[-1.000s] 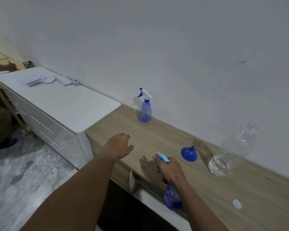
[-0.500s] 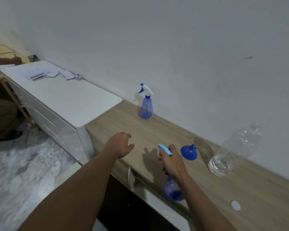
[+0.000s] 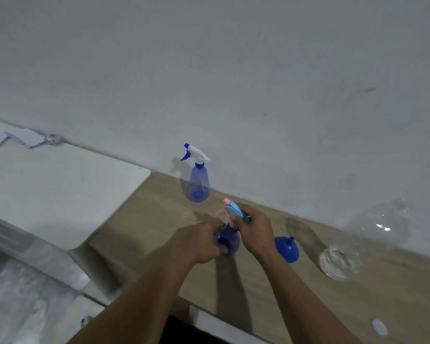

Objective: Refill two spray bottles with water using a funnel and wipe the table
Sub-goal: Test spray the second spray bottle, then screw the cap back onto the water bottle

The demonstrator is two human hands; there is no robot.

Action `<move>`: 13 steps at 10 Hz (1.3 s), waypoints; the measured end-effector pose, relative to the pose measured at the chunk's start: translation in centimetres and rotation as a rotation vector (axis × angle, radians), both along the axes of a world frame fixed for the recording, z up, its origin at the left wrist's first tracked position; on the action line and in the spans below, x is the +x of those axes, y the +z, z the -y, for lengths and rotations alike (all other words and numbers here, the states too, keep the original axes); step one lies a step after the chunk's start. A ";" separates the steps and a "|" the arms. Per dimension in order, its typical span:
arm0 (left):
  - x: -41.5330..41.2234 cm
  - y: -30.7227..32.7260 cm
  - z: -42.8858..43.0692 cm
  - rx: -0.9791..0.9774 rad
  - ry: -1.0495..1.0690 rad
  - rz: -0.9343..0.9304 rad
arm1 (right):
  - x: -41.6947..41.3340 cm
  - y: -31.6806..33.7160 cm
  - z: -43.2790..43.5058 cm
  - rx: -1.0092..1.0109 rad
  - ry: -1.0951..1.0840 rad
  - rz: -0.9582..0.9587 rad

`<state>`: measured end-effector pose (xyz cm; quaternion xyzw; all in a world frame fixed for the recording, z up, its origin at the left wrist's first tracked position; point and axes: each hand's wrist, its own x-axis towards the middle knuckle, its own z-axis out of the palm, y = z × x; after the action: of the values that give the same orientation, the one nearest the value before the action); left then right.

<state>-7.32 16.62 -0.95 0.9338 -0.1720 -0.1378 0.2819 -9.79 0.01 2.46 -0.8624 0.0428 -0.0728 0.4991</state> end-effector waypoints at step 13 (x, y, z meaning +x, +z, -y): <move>11.5 -5.0 6.3 -0.267 0.184 0.190 | 8.9 -3.1 5.0 -0.395 -0.311 -0.176</move>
<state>4.18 10.33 -5.90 0.9088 -0.1283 0.0013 0.3971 -0.87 -4.95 -0.62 -0.9292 0.2030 -0.0804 0.2981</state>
